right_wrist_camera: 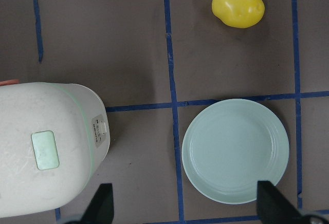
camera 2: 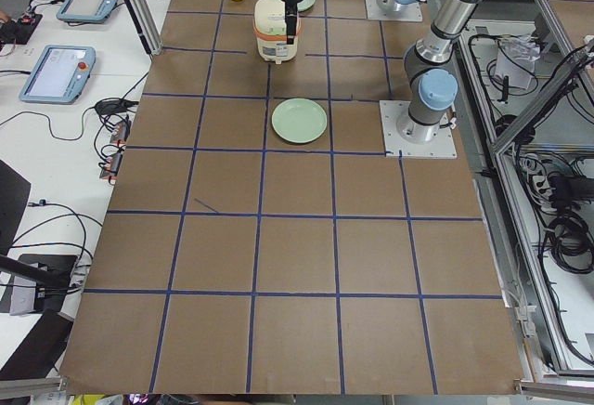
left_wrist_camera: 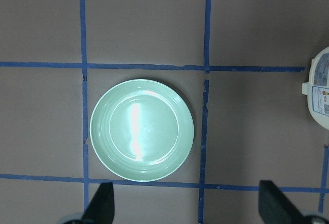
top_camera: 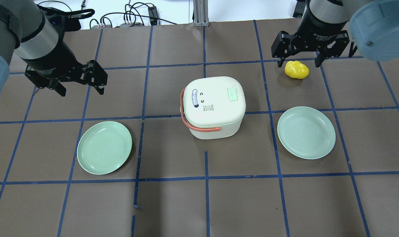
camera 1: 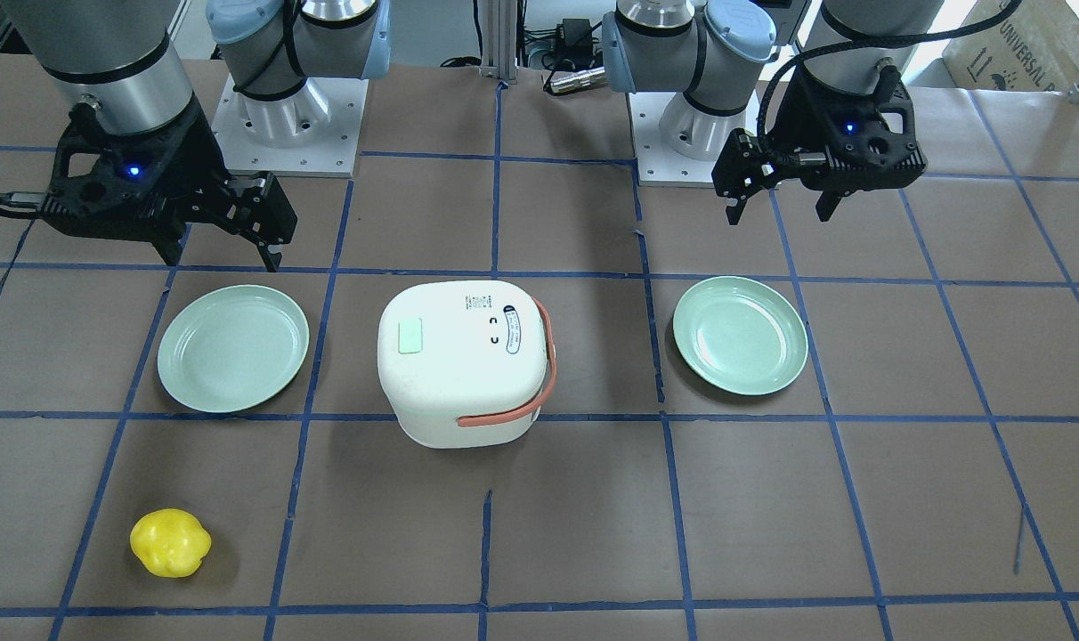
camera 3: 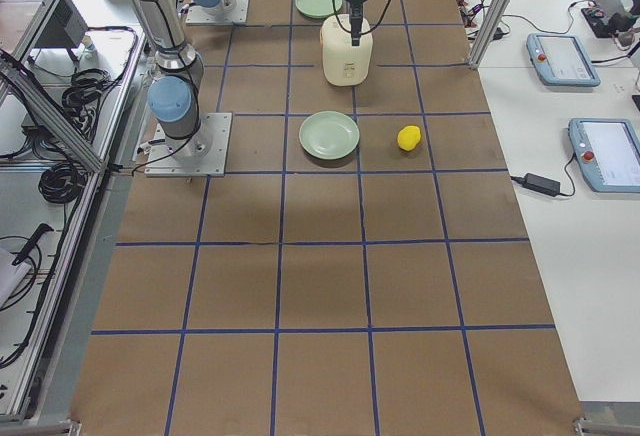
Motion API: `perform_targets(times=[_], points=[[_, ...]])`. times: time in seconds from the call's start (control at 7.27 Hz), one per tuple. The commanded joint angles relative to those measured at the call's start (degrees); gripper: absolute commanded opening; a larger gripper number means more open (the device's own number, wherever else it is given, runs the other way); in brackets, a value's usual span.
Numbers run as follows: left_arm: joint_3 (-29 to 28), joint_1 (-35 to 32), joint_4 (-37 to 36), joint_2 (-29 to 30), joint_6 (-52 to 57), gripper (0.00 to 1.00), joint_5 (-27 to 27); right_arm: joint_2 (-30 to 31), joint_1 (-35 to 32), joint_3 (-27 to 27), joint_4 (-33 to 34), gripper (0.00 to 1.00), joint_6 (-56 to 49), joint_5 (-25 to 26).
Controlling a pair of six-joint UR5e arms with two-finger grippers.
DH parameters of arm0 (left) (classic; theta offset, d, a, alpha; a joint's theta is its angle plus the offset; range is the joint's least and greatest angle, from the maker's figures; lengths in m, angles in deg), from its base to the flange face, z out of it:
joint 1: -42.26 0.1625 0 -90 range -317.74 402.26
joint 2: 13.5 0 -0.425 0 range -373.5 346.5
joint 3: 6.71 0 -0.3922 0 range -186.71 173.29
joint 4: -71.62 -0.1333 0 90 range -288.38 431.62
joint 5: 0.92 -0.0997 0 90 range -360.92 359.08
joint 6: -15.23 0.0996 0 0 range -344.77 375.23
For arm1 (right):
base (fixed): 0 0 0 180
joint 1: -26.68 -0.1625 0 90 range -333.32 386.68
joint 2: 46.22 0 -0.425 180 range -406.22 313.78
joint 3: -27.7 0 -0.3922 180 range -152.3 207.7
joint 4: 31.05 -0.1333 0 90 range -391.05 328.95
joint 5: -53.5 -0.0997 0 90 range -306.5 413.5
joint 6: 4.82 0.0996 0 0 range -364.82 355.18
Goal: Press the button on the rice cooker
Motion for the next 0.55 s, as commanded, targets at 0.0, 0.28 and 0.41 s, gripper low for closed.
perform_targets(times=[0.0,0.28,0.41], points=[[0.0,0.0,0.1,0.0,0.0,1.00,0.0,-0.4,0.0,0.1,0.1,0.18,-0.1,-0.4],[0.0,0.0,0.0,0.0,0.0,1.00,0.0,0.2,-0.2,0.0,0.1,0.06,-0.4,-2.3],[0.0,0.0,0.1,0.0,0.0,1.00,0.0,0.1,-0.5,0.0,0.1,0.06,-0.4,-6.7]])
